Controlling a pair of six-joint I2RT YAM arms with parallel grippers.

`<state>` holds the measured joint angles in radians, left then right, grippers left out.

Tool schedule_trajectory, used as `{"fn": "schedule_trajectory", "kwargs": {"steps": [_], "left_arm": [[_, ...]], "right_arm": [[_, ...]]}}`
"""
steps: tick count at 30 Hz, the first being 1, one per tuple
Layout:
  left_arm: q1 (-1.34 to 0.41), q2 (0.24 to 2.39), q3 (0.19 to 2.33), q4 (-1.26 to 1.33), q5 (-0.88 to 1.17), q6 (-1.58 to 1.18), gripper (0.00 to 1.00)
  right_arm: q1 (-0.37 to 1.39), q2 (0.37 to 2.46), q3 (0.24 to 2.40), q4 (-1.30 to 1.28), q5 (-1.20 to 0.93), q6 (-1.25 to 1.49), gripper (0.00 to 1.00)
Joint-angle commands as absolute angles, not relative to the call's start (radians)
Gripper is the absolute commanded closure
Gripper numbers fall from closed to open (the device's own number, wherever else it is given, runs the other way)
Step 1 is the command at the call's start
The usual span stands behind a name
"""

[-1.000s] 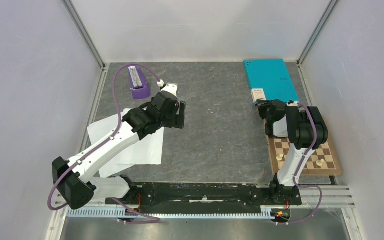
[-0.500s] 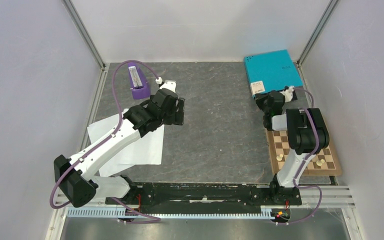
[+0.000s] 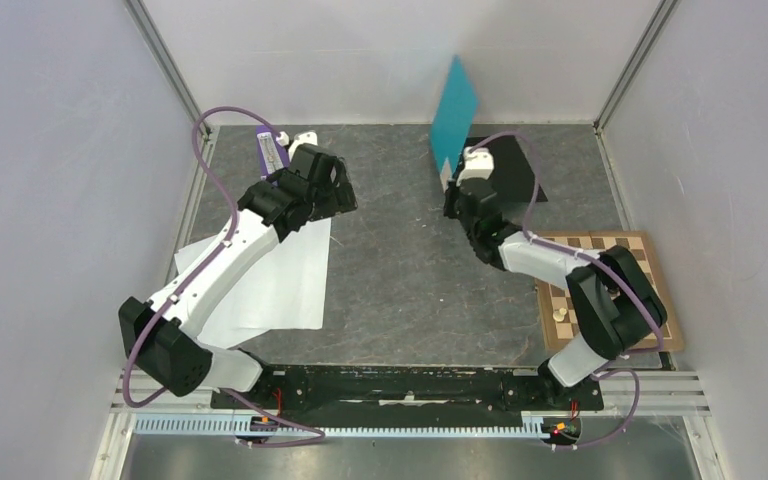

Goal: Put the files into the folder

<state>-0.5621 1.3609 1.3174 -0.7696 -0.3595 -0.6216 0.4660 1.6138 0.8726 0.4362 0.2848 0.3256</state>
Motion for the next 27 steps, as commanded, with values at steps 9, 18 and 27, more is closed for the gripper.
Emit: {"fn": "schedule_trajectory", "kwargs": {"steps": [9,18,27], "left_arm": [[-0.472,1.458,1.524,-0.729,-0.219,-0.731,0.06],[-0.431,1.317,1.437,-0.654,-0.153,-0.83,0.06],[-0.423,1.314,1.338,-0.616,-0.115,-0.842,0.15]], "right_arm": [[0.914,1.405,0.648,0.331,0.699,0.065,1.0],[1.145,1.461,0.602,0.293,0.902,0.068,1.0],[1.218,1.514,0.612,0.281,0.945,0.073,1.0]]}}
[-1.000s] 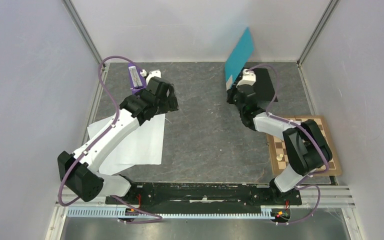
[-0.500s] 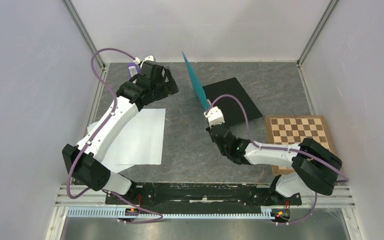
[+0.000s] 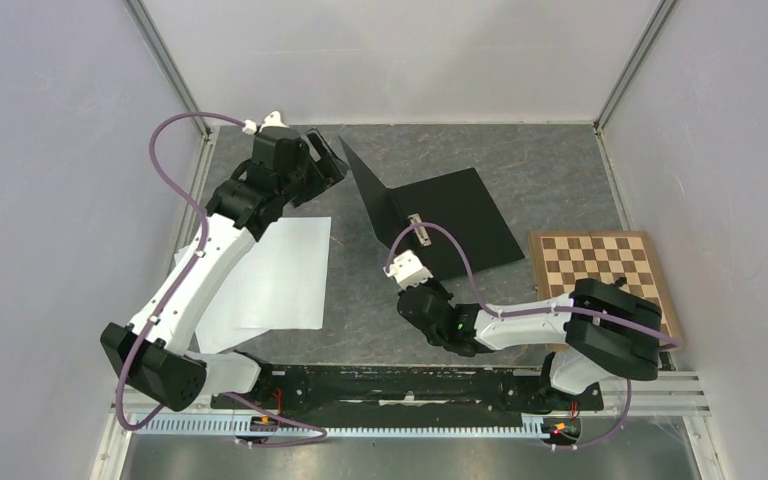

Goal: Put the files into the folder

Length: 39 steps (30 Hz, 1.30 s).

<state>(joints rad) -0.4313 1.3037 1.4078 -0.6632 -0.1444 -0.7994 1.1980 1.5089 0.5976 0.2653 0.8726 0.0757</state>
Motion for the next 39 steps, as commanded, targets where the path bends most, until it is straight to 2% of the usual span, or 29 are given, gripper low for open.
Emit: {"fn": "schedule_trajectory", "kwargs": {"steps": [1,7,8,11,14,18,22,26,29,35,38,39], "left_arm": [[-0.416,1.314,1.312,-0.59,-0.098,-0.845,0.15],[-0.402,1.313,1.207,-0.496,-0.005,-0.843,0.18],[-0.4,1.31,1.196,-0.497,-0.005,-0.84,0.19],[-0.384,1.291,1.155,-0.509,-0.005,-0.831,0.21],[-0.36,1.257,1.117,-0.56,-0.041,-0.815,0.23],[-0.335,1.163,1.078,-0.676,-0.225,-0.744,0.23],[-0.305,1.069,1.056,-0.738,-0.353,-0.677,0.2],[-0.304,1.027,1.079,-0.767,-0.393,-0.648,0.18],[-0.304,1.01,1.09,-0.759,-0.387,-0.647,0.18],[-0.308,1.048,1.092,-0.736,-0.246,-0.63,0.19],[-0.313,1.058,1.086,-0.73,-0.198,-0.619,0.19],[-0.316,1.058,1.082,-0.728,-0.187,-0.616,0.19]], "right_arm": [[1.227,1.514,0.609,0.285,0.95,0.072,1.0],[1.263,1.539,0.62,0.28,0.959,0.071,0.98],[1.269,1.539,0.62,0.276,0.96,0.073,0.92],[1.298,1.531,0.611,0.265,0.96,0.082,0.62],[1.333,1.514,0.606,0.232,0.95,0.112,0.4],[1.415,1.443,0.6,0.153,0.894,0.179,0.25],[1.473,1.309,0.621,0.043,0.756,0.238,0.17],[1.462,1.244,0.794,-0.115,0.732,0.208,0.09],[1.38,1.307,0.95,-0.227,0.761,0.176,0.07],[1.043,1.551,1.157,-0.317,0.562,0.149,0.38],[0.949,1.654,1.216,-0.322,0.526,0.13,0.44],[0.914,1.685,1.227,-0.311,0.495,0.13,0.49]]}}
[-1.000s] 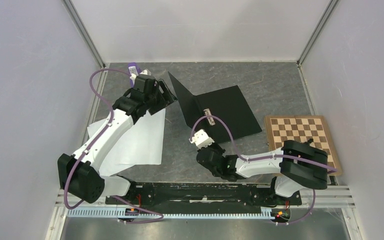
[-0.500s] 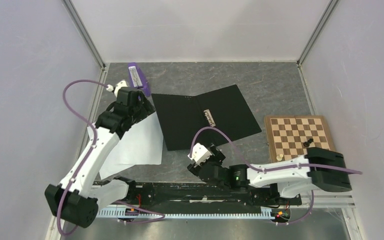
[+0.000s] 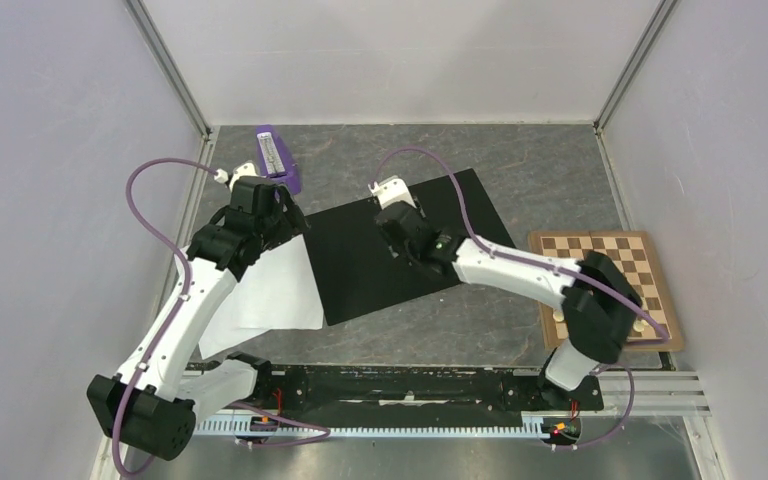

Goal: Put the files into the folder

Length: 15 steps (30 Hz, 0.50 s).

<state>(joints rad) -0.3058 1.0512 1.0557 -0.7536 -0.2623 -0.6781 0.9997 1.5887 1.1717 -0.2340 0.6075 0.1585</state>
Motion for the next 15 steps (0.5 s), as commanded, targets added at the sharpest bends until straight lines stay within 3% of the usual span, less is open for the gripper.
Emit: {"fn": "schedule_trajectory", "kwargs": {"steps": [1,3,15], "left_arm": [[-0.317,1.059,1.077,-0.728,-0.178,-0.615,0.19],[-0.319,1.058,1.061,-0.72,-0.168,-0.615,0.19],[-0.344,1.093,1.011,-0.673,-0.11,-0.635,0.19]], "right_arm": [[0.885,1.705,1.231,-0.293,0.466,0.131,0.53],[0.832,1.748,1.242,-0.259,0.415,0.133,0.61],[0.767,1.935,1.311,-0.245,0.382,0.123,0.65]]}}
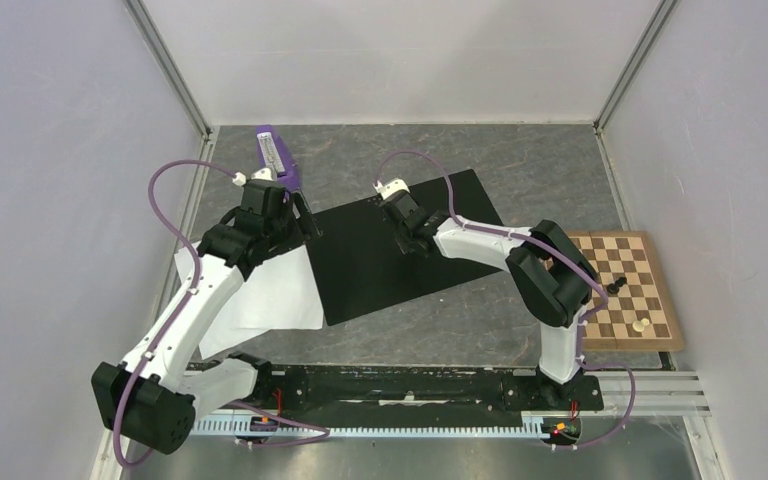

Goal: Put the files into the folder

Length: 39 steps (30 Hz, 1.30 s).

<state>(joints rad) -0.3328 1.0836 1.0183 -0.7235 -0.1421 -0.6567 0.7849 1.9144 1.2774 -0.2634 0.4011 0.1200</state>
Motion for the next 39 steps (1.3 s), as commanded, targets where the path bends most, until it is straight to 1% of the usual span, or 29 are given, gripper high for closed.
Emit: {"fn": "schedule_trajectory", "kwargs": {"steps": [1,12,17,20,22,29,34,39], "left_arm": [[-0.345,1.093,1.009,-0.672,-0.11,-0.637,0.19],[-0.358,1.107,0.991,-0.647,-0.094,-0.638,0.19],[-0.366,1.121,0.991,-0.64,-0.107,-0.636,0.19],[-0.372,1.132,0.989,-0.638,-0.114,-0.639,0.19],[-0.386,1.142,0.992,-0.632,-0.115,-0.648,0.19],[-0.48,1.206,1.022,-0.608,-0.136,-0.692,0.19],[-0.54,1.271,1.021,-0.562,-0.127,-0.741,0.19],[-0.598,1.353,0.98,-0.492,-0.1,-0.801,0.19]], "right_arm": [[0.764,1.938,1.305,-0.245,0.381,0.128,0.66],[0.752,1.924,1.218,-0.204,0.361,0.144,0.69],[0.741,1.914,1.191,-0.181,0.33,0.153,0.76],[0.741,1.89,1.159,-0.171,0.311,0.159,0.84],[0.741,1.86,1.12,-0.155,0.294,0.162,0.88],[0.742,1.714,0.968,-0.116,0.238,0.201,0.92],[0.742,1.63,0.858,-0.114,0.175,0.294,0.94],[0.756,1.559,0.753,-0.105,0.179,0.431,0.94]]}}
